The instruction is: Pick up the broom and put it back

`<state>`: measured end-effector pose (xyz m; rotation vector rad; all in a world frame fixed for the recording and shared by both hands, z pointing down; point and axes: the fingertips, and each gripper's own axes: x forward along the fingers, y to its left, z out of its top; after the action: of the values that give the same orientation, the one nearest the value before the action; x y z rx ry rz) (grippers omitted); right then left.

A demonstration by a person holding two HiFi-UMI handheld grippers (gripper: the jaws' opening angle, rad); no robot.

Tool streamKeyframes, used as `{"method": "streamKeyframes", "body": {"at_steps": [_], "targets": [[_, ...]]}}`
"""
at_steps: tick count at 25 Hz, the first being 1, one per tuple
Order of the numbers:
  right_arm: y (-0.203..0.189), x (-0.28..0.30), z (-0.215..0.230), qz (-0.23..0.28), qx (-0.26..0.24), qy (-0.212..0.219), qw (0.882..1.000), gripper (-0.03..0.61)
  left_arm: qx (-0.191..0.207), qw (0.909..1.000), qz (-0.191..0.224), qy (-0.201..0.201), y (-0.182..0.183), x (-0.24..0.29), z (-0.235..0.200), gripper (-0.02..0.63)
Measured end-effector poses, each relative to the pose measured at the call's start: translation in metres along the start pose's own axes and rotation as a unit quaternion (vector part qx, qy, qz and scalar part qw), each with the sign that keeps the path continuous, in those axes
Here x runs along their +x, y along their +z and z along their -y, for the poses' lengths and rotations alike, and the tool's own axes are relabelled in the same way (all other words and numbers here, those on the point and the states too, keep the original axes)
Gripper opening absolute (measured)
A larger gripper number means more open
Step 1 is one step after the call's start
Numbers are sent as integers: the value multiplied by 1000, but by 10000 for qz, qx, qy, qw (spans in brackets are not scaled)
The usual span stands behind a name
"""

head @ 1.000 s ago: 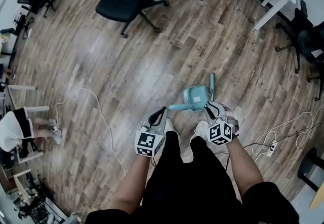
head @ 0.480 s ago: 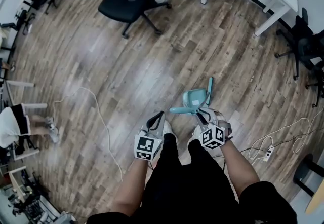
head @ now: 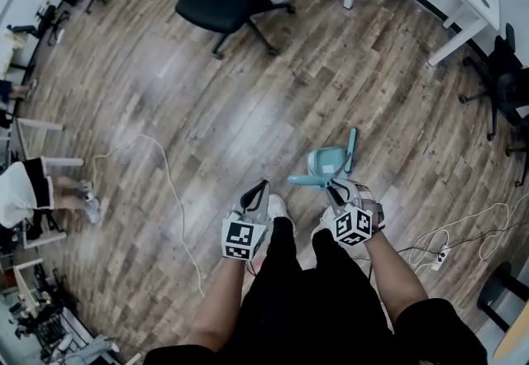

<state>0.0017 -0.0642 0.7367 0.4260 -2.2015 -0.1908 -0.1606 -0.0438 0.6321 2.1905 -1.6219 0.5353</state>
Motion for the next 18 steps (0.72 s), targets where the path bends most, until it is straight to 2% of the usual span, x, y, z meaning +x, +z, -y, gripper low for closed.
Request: {"method": "streamKeyframes", "body": {"at_steps": [5, 9, 11, 14, 18], "targets": [[0, 3, -4, 22, -91, -44, 9999, 91, -106, 9999, -6, 81, -4, -3, -7, 18], [0, 5, -5, 22, -65, -47, 10000, 94, -128, 9999, -12, -15, -7, -1, 2, 18], [0, 7, -5, 6, -37, -19, 10000, 130, -146, 9999, -19, -64, -8, 0, 6, 18], [0, 7, -4, 8, 13, -45, 10000, 143, -178, 9998, -23, -113, -10, 1, 11, 18], [-1, 6, -3, 12, 70, -36, 10000, 198, -185, 9997, -24, -144, -9, 3, 12, 18]]}}
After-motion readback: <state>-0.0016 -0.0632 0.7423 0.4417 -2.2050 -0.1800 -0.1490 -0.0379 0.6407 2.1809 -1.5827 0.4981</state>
